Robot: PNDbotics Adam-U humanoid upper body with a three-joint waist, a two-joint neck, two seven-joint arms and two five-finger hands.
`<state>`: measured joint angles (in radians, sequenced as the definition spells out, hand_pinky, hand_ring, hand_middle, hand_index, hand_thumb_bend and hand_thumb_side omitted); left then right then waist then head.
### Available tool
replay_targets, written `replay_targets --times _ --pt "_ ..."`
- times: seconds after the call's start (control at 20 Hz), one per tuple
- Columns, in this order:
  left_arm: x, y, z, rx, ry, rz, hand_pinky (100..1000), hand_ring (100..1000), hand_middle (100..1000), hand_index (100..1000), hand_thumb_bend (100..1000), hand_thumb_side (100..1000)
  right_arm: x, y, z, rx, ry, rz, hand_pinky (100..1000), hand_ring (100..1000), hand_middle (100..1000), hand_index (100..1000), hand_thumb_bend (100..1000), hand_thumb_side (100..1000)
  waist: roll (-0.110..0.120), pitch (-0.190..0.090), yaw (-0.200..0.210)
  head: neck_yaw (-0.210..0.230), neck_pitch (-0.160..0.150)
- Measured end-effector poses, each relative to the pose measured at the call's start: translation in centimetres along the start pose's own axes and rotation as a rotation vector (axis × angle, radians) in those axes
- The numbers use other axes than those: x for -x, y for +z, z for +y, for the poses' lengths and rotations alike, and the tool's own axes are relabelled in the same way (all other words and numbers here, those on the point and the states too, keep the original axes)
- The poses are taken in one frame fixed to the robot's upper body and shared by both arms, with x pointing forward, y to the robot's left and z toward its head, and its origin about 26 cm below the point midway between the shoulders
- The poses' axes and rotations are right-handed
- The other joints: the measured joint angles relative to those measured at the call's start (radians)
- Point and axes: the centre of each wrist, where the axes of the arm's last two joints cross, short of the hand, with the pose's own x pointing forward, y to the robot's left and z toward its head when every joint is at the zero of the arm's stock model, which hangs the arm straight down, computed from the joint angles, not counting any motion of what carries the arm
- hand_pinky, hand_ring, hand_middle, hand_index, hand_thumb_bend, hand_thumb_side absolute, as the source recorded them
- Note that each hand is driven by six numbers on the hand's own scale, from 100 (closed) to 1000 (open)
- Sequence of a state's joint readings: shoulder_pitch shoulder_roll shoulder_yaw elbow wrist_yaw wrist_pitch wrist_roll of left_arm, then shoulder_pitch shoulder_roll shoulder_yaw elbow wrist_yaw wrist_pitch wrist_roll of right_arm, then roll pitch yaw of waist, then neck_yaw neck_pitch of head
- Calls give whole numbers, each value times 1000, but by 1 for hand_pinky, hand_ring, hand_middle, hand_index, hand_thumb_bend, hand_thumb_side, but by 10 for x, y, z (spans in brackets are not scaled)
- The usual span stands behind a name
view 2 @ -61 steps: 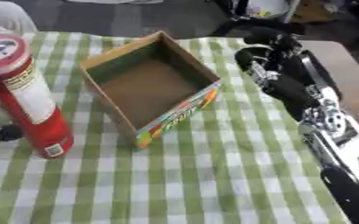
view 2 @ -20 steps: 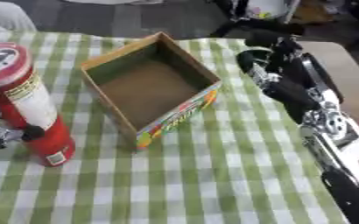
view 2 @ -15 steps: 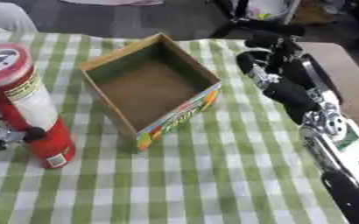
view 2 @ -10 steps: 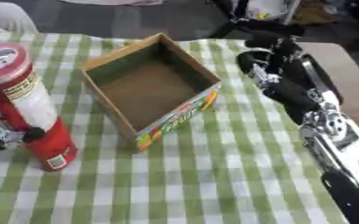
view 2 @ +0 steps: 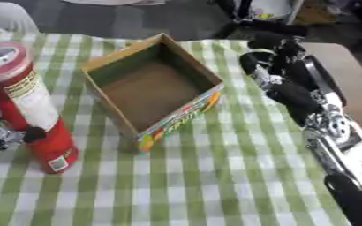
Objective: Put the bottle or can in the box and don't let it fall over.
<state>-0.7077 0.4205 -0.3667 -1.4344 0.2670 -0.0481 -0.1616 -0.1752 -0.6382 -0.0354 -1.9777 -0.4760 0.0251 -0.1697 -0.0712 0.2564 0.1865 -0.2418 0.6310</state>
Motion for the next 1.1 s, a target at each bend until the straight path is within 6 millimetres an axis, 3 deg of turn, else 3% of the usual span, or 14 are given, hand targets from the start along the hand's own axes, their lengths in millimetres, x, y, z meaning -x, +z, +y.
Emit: replay_targets --times 0.7,1.1 --pt "-10 -3 -5 -1 -12 -27 269 395 324 395 342 100 0 0 0 0 0 0 819 776 755 815 403 271 -1 0 1 9 -1" --pt "-19 -6 -4 -17 -15 -56 220 337 273 341 235 100 0 0 0 -2 0 2 820 777 755 815 399 271 0 0 2 10 -1"
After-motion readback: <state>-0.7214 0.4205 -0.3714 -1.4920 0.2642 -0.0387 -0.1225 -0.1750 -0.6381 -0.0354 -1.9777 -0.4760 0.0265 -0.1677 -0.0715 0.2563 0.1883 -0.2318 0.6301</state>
